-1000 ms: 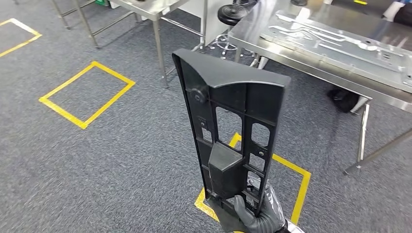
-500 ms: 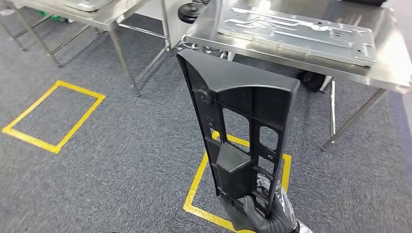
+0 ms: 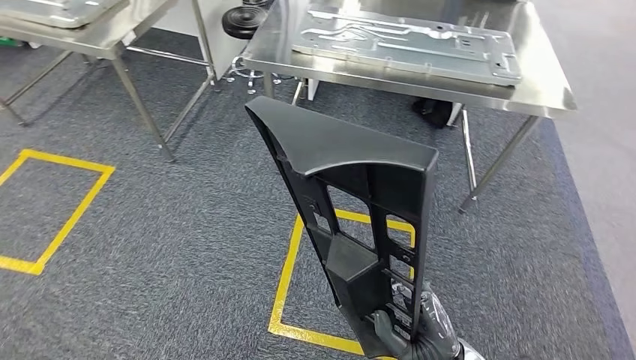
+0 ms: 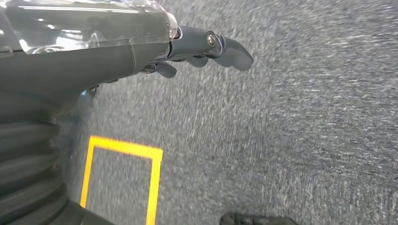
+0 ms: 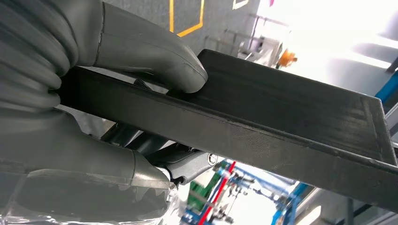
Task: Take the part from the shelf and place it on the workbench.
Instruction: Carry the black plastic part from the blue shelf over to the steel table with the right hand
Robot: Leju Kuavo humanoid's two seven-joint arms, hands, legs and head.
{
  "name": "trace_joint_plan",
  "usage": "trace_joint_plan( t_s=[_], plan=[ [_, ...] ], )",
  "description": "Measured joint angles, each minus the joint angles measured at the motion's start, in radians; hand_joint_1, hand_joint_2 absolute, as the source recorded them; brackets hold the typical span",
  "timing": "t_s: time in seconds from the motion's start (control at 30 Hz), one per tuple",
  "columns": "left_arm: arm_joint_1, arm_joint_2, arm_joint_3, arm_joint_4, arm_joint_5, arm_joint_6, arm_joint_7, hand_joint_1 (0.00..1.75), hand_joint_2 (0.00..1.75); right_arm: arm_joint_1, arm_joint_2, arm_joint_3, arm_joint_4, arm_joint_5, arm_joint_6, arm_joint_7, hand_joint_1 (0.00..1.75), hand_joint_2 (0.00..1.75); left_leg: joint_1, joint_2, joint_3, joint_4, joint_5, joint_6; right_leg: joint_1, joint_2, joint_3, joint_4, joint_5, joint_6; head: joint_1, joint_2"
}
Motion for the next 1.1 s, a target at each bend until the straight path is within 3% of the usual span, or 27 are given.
trace_joint_plan(
  t_s=[0.03, 0.07, 0.13, 0.2, 0.27, 0.33, 0.4, 0.47, 0.53, 0.57, 0.6, 0.67, 0.7, 0.77, 0.83, 0.9, 0.97, 1.03, 1.07, 1.1],
  plan=[
    [0.001, 0.0, 0.0, 0.0, 0.001, 0.009, -0.002, 0.0, 1.75, 0.006, -0.003, 0.0, -0.001, -0.001, -0.004, 0.0, 1.75, 1.75, -0.001, 0.012, 0.001, 0.0, -0.002, 0.0, -0.002, -0.005, -0.023, 0.038, -0.006, 0.002, 0.0, 0.0],
    [0.001, 0.0, 0.0, 0.0, 0.002, 0.015, -0.003, 0.0, 1.75, 0.012, -0.007, 0.001, -0.002, -0.003, -0.01, 0.0, 1.75, 1.75, -0.001, 0.023, 0.004, 0.0, -0.005, -0.001, -0.003, -0.008, -0.025, 0.037, 0.009, 0.003, 0.0, 0.0],
    [-0.001, 0.0, 0.0, 0.0, -0.001, 0.018, -0.004, 0.0, 1.75, 0.022, -0.012, 0.001, -0.009, -0.001, -0.024, 0.005, 1.75, 1.75, -0.002, 0.044, 0.014, 0.0, -0.012, -0.004, -0.002, -0.026, 0.032, -0.081, 0.08, -0.004, 0.0, 0.0],
    [-0.003, -0.001, -0.002, 0.0, -0.01, 0.013, -0.002, 0.0, 1.75, 0.03, -0.015, 0.002, -0.025, 0.007, -0.04, 0.016, 1.75, 1.75, -0.005, 0.062, 0.024, 0.0, -0.02, -0.012, 0.007, -0.063, 0.097, -0.21, 0.127, -0.019, 0.0, 0.0],
    [-0.005, -0.002, -0.004, 0.0, -0.016, 0.007, 0.003, 0.0, 1.75, 0.037, -0.017, 0.003, -0.043, 0.016, -0.05, 0.027, 1.75, 1.75, -0.007, 0.08, 0.032, -0.002, -0.026, -0.022, 0.016, -0.075, 0.113, -0.247, 0.13, -0.032, 0.0, 0.0],
    [-0.01, -0.004, -0.005, 0.0, -0.017, 0.004, 0.008, 0.0, 1.75, 0.047, -0.019, 0.005, -0.06, 0.022, -0.054, 0.035, 1.75, 1.75, -0.006, 0.094, 0.041, -0.005, -0.032, -0.033, 0.013, -0.053, 0.115, -0.256, 0.134, -0.04, 0.0, 0.0],
    [-0.014, -0.005, -0.005, 0.0, -0.014, 0.003, 0.008, 0.0, 1.75, 0.052, -0.021, 0.008, -0.073, 0.023, -0.054, 0.039, 1.75, 1.75, -0.006, 0.064, 0.032, 0.032, -0.061, -0.041, 0.004, -0.031, 0.126, -0.27, 0.141, -0.049, 0.0, 0.0],
    [-0.014, -0.005, -0.005, 0.0, -0.008, 0.003, 0.006, 0.0, 1.75, 0.046, -0.022, 0.012, -0.077, 0.021, -0.048, 0.043, 1.75, 1.75, -0.005, 0.013, -0.019, 0.148, -0.121, -0.046, 0.001, -0.009, 0.132, -0.276, 0.144, -0.056, -0.001, 0.0],
    [-0.012, -0.005, -0.004, 0.0, -0.002, 0.002, 0.002, 0.0, 1.75, 0.041, -0.024, 0.015, -0.075, 0.017, -0.043, 0.045, 1.75, 1.75, -0.004, -0.004, -0.082, 0.261, -0.155, -0.049, 0.002, 0.016, 0.132, -0.274, 0.143, -0.058, -0.001, 0.0],
    [-0.012, -0.005, -0.004, 0.0, 0.0, 0.001, 0.001, 0.0, 1.75, 0.037, -0.025, 0.016, -0.073, 0.015, -0.041, 0.045, 1.75, 1.75, -0.004, -0.006, -0.095, 0.27, -0.142, -0.049, 0.003, 0.03, 0.133, -0.272, 0.141, -0.058, -0.001, 0.0],
    [-0.012, -0.005, -0.003, 0.0, 0.0, 0.001, 0.0, 0.0, 1.75, 0.033, -0.026, 0.018, -0.07, 0.013, -0.039, 0.045, 1.75, 1.75, -0.003, -0.008, -0.089, 0.239, -0.11, -0.049, 0.002, 0.045, 0.133, -0.268, 0.139, -0.057, -0.001, 0.0],
    [-0.014, -0.005, -0.003, 0.0, 0.001, 0.0, -0.001, 0.0, 1.75, 0.021, -0.027, 0.02, -0.064, 0.008, -0.037, 0.045, 1.75, 1.75, 0.0, -0.037, -0.041, 0.109, -0.032, -0.047, 0.001, 0.071, 0.133, -0.258, 0.132, -0.05, -0.001, 0.0],
    [-0.015, -0.005, -0.003, 0.0, 0.002, -0.001, -0.001, 0.0, 1.75, 0.015, -0.027, 0.022, -0.061, 0.005, -0.036, 0.045, 1.75, 1.75, 0.001, -0.054, -0.021, 0.056, -0.011, -0.044, 0.002, 0.082, 0.131, -0.252, 0.128, -0.046, -0.001, 0.0],
    [-0.018, -0.005, -0.003, 0.0, 0.006, -0.003, 0.0, 0.0, 1.75, 0.002, -0.028, 0.026, -0.054, -0.001, -0.033, 0.044, 1.75, 1.75, 0.0, -0.075, -0.005, 0.016, -0.005, -0.034, 0.002, 0.098, 0.124, -0.247, 0.127, -0.035, -0.001, 0.0],
    [-0.022, -0.005, -0.002, 0.0, 0.013, -0.004, -0.001, 0.0, 1.75, -0.01, -0.028, 0.029, -0.048, -0.006, -0.029, 0.043, 1.75, 1.75, -0.002, -0.06, -0.003, 0.01, 0.0, -0.02, -0.001, 0.108, 0.12, -0.249, 0.129, -0.022, -0.001, 0.0],
    [-0.025, -0.005, 0.0, 0.0, 0.021, -0.004, -0.004, 0.0, 1.75, -0.024, -0.029, 0.029, -0.041, -0.016, -0.027, 0.041, 1.75, 1.75, 0.001, -0.046, 0.0, 0.0, 0.006, -0.007, -0.001, 0.074, 0.106, -0.219, 0.109, -0.012, 0.0, 0.0],
    [-0.024, -0.004, 0.004, 0.0, 0.027, -0.004, -0.009, 0.0, 1.75, -0.043, -0.029, 0.032, -0.032, -0.023, -0.025, 0.04, 1.75, 1.75, 0.001, -0.03, 0.001, -0.004, 0.008, 0.0, -0.001, 0.018, 0.052, -0.107, 0.05, -0.004, 0.0, 0.0],
    [-0.021, -0.004, 0.01, 0.0, 0.031, -0.004, -0.011, 0.0, 1.75, -0.055, -0.028, 0.034, -0.023, -0.024, -0.024, 0.04, 1.75, 1.75, 0.0, -0.016, 0.0, -0.004, 0.007, 0.002, -0.005, -0.005, -0.013, 0.021, 0.001, 0.002, 0.0, 0.0],
    [-0.021, -0.004, 0.012, 0.0, 0.032, -0.004, -0.012, 0.0, 1.75, -0.058, -0.029, 0.035, -0.018, -0.025, -0.024, 0.04, 1.75, 1.75, 0.0, -0.011, 0.0, -0.004, 0.006, 0.001, -0.006, -0.007, -0.025, 0.043, 0.003, 0.003, 0.0, 0.0],
    [-0.021, -0.004, 0.015, 0.0, 0.033, -0.004, -0.012, 0.0, 1.75, -0.059, -0.029, 0.035, -0.013, -0.025, -0.024, 0.04, 1.75, 1.75, -0.001, -0.007, 0.001, -0.003, 0.005, 0.0, -0.007, -0.008, -0.016, 0.022, 0.025, 0.003, 0.0, 0.0]
  ],
)
